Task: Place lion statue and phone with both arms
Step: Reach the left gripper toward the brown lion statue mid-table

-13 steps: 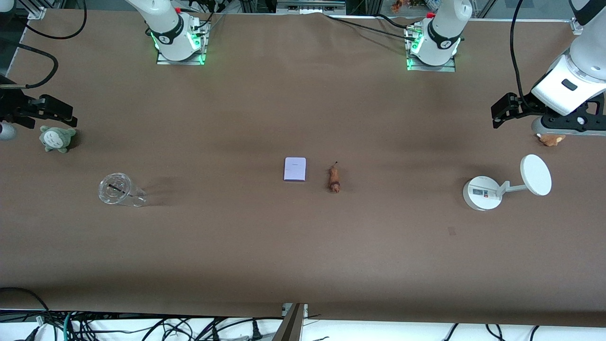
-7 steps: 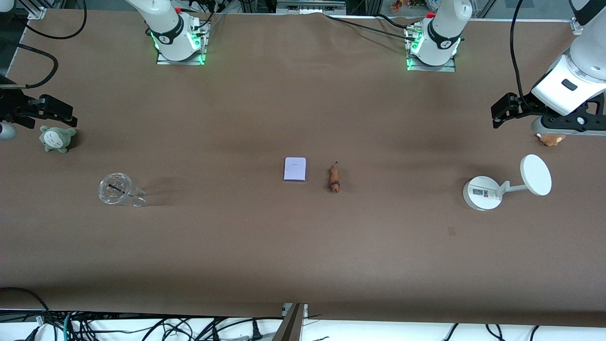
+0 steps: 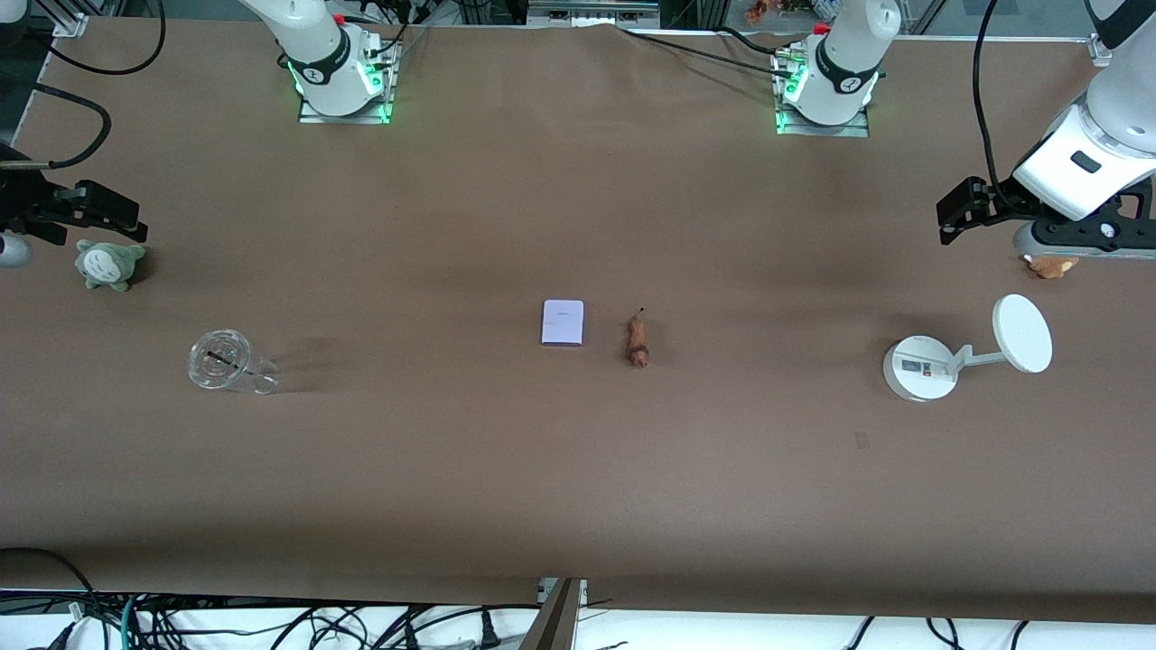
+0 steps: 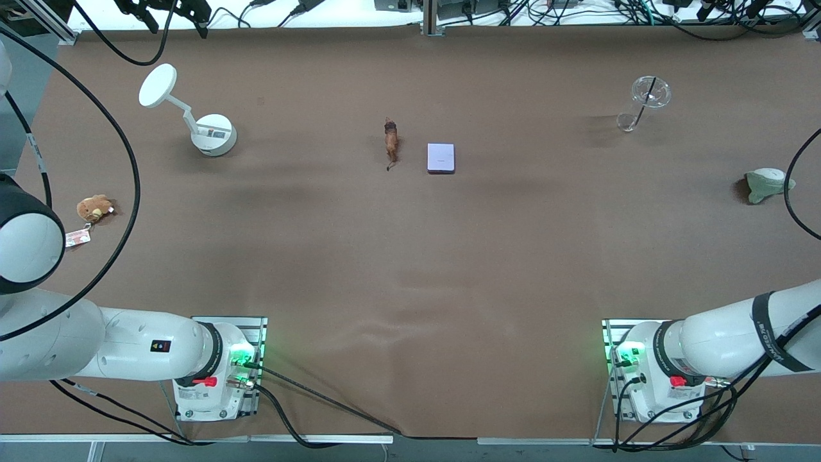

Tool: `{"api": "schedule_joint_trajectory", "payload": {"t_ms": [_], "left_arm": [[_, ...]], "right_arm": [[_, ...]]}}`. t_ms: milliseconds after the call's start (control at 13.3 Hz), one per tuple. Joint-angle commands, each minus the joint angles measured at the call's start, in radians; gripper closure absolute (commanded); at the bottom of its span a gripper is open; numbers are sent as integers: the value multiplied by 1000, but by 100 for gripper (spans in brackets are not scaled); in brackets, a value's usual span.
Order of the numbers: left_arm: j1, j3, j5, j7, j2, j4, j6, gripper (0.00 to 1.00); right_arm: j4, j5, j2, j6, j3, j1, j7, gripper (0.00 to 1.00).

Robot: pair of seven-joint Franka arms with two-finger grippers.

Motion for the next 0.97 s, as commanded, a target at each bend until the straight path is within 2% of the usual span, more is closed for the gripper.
{"api": "schedule_joint_trajectory", "payload": {"t_ms": [0,300,375,525,675,900], "left_arm": [[-4,0,1,15,9,-4,-12,0],[-22,-6,-15,15,48,-2,-61,0],[-43,-8,-68,3,51,-5,-62,0],[-101,-15,-97,-46,88,1,-49,0],[-157,-24,-122,-112,140,5,8,0],[-267,-26,-131,-224,250,7,178,0]], "right_arm": [[11,18,0,-13,4,-10,3,0],[9,18,0,-13,4,-10,3,0],[11,18,0,-11,4,-10,3,0],[9,20,0,-11,4,-8,4,0],[9,21,0,-10,4,-8,6,0],[11,23,15,-4,5,-5,3,0]]}}
